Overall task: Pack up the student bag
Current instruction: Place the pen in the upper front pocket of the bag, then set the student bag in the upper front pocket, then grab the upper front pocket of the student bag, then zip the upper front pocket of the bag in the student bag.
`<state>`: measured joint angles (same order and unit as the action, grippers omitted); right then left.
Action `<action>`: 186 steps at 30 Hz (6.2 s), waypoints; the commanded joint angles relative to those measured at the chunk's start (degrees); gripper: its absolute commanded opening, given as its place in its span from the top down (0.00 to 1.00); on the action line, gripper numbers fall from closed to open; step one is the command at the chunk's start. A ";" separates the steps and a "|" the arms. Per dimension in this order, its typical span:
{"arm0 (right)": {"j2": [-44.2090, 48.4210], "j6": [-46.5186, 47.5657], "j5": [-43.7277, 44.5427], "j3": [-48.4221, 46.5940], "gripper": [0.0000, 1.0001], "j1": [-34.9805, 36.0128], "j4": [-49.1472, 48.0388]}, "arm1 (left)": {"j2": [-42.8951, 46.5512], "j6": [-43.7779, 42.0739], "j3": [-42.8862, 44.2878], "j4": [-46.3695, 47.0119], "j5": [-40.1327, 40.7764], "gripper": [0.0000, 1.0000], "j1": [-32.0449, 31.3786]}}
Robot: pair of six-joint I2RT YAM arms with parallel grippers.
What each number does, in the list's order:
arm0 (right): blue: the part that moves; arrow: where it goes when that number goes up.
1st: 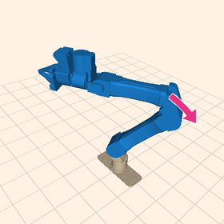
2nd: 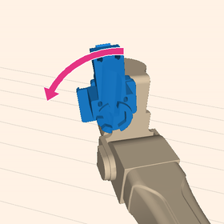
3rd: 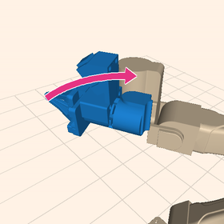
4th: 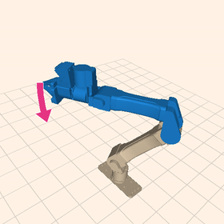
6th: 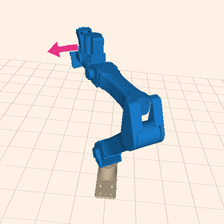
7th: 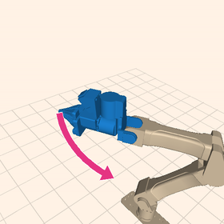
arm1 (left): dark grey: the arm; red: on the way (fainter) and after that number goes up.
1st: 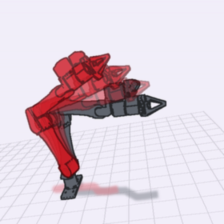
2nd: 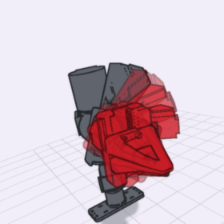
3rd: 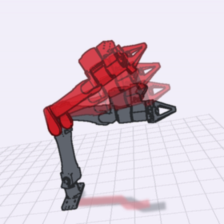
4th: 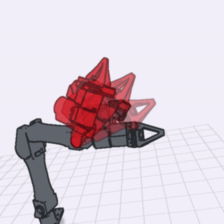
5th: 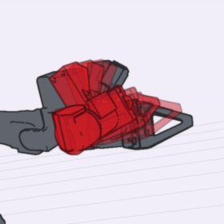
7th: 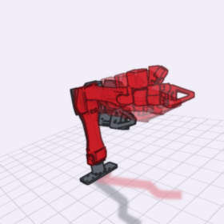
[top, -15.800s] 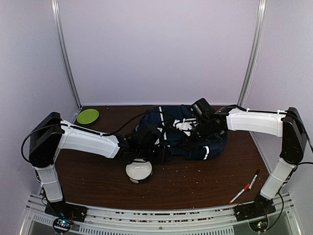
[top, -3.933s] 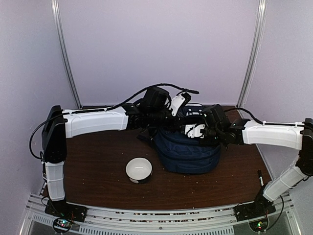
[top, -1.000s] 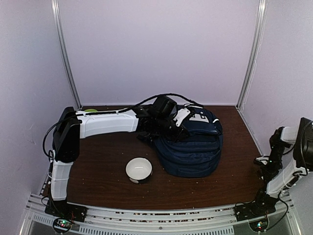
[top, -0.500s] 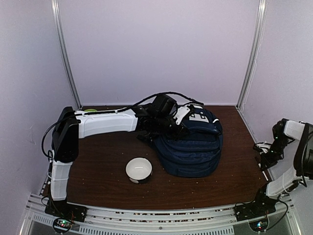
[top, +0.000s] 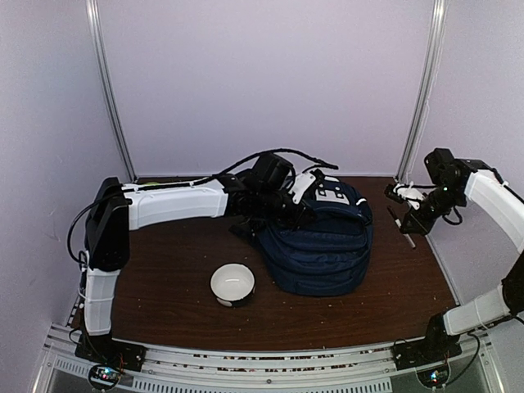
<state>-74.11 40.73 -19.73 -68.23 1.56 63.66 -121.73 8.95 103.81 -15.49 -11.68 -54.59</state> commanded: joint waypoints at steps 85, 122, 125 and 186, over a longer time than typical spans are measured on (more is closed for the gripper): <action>3.99 -5.68 -7.04 4.18 0.64 36.96 -21.79 | 38.90 5.49 -41.77 0.83 0.63 0.51 4.78; 3.40 -13.86 -12.41 10.50 0.66 26.14 -37.35 | 25.59 -3.09 -29.28 -6.79 -0.20 0.52 4.14; 3.27 -13.75 -12.45 10.41 0.66 26.17 -37.20 | 24.28 -3.10 -28.66 -5.88 0.58 0.52 4.14; 6.93 -10.77 -11.36 7.25 0.59 23.23 -12.43 | 19.71 -6.12 -21.52 -2.35 -2.87 0.60 -5.80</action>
<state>-66.00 27.68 -33.15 -63.61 20.45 44.84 -107.33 6.81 87.46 -16.60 -20.21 -62.41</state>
